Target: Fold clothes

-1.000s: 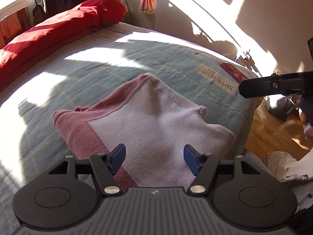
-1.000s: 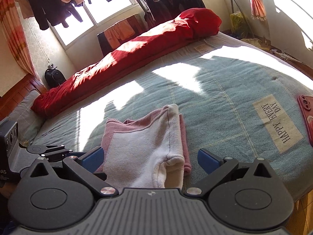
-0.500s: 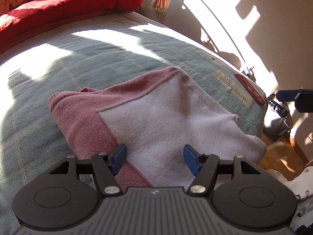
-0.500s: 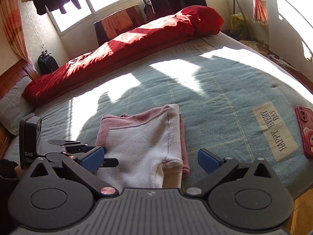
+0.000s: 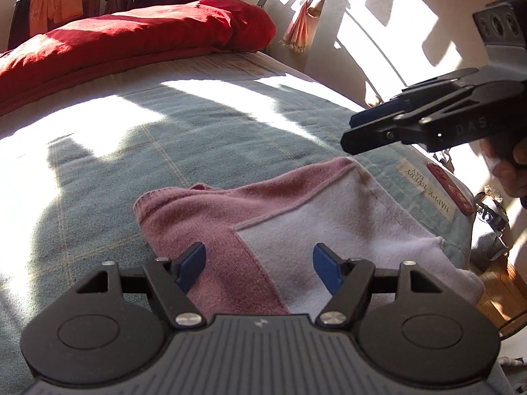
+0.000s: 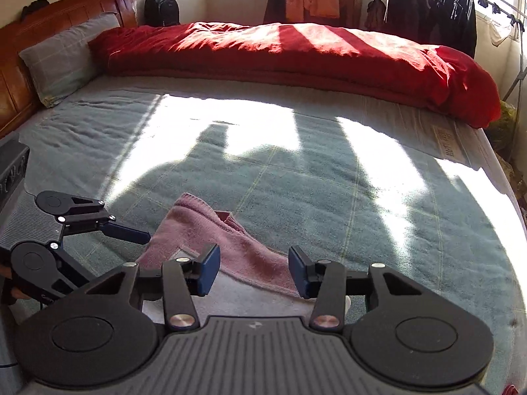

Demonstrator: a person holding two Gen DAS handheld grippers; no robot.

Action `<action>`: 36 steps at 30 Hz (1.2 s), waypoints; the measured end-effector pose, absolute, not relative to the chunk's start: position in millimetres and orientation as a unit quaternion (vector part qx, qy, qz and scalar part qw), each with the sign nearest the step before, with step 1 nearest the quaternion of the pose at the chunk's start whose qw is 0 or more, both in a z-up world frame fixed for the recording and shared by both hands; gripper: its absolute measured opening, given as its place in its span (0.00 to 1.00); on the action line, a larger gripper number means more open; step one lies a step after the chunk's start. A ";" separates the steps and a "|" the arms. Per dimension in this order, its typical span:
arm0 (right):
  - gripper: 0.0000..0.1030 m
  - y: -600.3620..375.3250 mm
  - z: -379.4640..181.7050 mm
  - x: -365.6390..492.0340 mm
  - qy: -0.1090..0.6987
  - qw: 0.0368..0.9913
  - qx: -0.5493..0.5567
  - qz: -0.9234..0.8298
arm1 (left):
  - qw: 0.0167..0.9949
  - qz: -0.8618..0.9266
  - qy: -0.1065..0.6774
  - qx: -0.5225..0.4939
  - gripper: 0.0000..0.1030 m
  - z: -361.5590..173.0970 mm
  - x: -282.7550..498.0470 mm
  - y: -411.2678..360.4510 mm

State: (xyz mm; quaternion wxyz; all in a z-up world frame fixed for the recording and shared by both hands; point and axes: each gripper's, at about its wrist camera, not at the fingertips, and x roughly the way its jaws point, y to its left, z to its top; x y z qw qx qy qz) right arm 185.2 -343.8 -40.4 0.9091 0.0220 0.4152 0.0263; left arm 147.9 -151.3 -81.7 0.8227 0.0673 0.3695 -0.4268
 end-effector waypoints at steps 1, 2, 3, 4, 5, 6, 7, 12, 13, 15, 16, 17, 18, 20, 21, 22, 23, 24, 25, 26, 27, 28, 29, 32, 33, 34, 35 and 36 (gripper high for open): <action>0.46 -347.7 -46.5 199.2 0.424 0.905 0.019 0.036 | 0.816 -0.441 0.367 0.065 0.70 -79.8 149.5 -154.1; 0.46 -350.8 -53.7 212.2 0.433 0.900 0.018 0.046 | 0.808 -0.451 0.374 0.064 0.70 -82.0 153.2 -158.7; 0.46 -353.2 -61.5 223.5 0.442 0.895 0.019 0.054 | 0.802 -0.452 0.385 0.068 0.70 -88.3 157.7 -163.1; 0.44 -355.0 -70.7 234.4 0.453 0.889 0.023 0.062 | 0.797 -0.446 0.400 0.075 0.70 -96.5 162.5 -167.6; 0.43 -356.9 -79.9 245.3 0.464 0.883 0.026 0.071 | 0.794 -0.442 0.409 0.080 0.69 -103.9 165.5 -170.8; 0.42 -358.3 -89.0 254.5 0.474 0.876 0.029 0.080 | 0.792 -0.441 0.414 0.082 0.69 -110.2 166.6 -172.7; 0.38 -358.8 -97.9 261.1 0.485 0.870 0.031 0.090 | 0.792 -0.442 0.412 0.089 0.69 -114.1 165.5 -173.8; 0.35 -353.4 -127.6 275.7 0.523 0.844 0.013 0.122 | 0.794 -0.456 0.384 0.117 0.70 -114.4 155.4 -172.4; 0.33 -352.4 -130.9 276.1 0.528 0.840 0.009 0.125 | 0.795 -0.456 0.383 0.113 0.70 -112.9 156.2 -171.4; 0.23 -351.1 -131.8 272.7 0.527 0.840 0.004 0.129 | 0.797 -0.454 0.381 0.114 0.70 -109.8 156.8 -171.4; 0.14 -350.1 -131.0 270.3 0.526 0.841 0.000 0.130 | 0.798 -0.454 0.380 0.116 0.70 -108.4 156.8 -172.1; 0.13 -348.6 -128.8 267.2 0.522 0.844 -0.009 0.127 | 0.798 -0.453 0.379 0.120 0.70 -107.2 156.5 -173.3; 0.10 -347.4 -125.7 263.8 0.516 0.848 -0.015 0.124 | 0.799 -0.452 0.376 0.126 0.70 -106.1 154.9 -175.0; 0.09 -346.3 -119.0 258.1 0.505 0.855 -0.022 0.115 | 0.800 -0.457 0.357 0.150 0.71 -104.7 149.3 -178.9; 0.09 -346.2 -117.2 256.1 0.498 0.860 -0.029 0.106 | 0.800 -0.457 0.354 0.161 0.73 -106.8 148.8 -181.8; 0.09 -346.9 -116.7 254.9 0.494 0.863 -0.031 0.099 | 0.799 -0.455 0.357 0.166 0.73 -110.4 150.2 -184.9; 0.09 -348.6 -118.8 255.7 0.496 0.863 -0.026 0.094 | 0.798 -0.454 0.363 0.161 0.73 -113.4 153.2 -186.4; 0.09 -350.2 -122.4 257.4 0.503 0.859 -0.018 0.089 | 0.797 -0.454 0.372 0.145 0.73 -115.5 157.9 -186.1; 0.10 -351.2 -125.7 258.7 0.510 0.856 -0.013 0.086 | 0.797 -0.452 0.379 0.131 0.73 -115.9 161.8 -185.3; 0.10 -351.8 -127.5 258.9 0.512 0.855 -0.010 0.084 | 0.798 -0.448 0.384 0.121 0.73 -114.5 164.7 -184.1; 0.13 -353.0 -125.7 257.8 0.508 0.858 -0.006 0.078 | 0.801 -0.443 0.387 0.114 0.72 -111.7 166.1 -182.8; 0.15 -355.4 -119.7 255.0 0.501 0.862 0.002 0.075 | 0.804 -0.439 0.386 0.114 0.72 -107.2 165.3 -180.9; 0.17 -359.3 -110.4 251.1 0.490 0.868 0.013 0.072 | 0.804 -0.438 0.383 0.119 0.72 -102.5 162.9 -178.8; 0.18 -374.7 -80.9 235.2 0.470 0.879 0.050 0.064 | 0.804 -0.444 0.370 0.138 0.72 -89.1 150.9 -173.0; 0.20 -379.3 -74.3 229.1 0.468 0.879 0.065 0.068 | 0.803 -0.447 0.367 0.143 0.72 -85.4 146.3 -172.3; 0.21 -383.2 -71.0 222.9 0.471 0.875 0.086 0.077 | 0.801 -0.452 0.363 0.147 0.72 -82.6 140.7 -172.8; 0.21 -385.6 -69.7 217.4 0.473 0.871 0.103 0.085 | 0.798 -0.460 0.359 0.150 0.73 -81.9 135.9 -173.8; 0.21 -385.1 -73.1 213.8 0.478 0.867 0.110 0.090 | 0.794 -0.467 0.357 0.155 0.73 -82.8 132.1 -175.1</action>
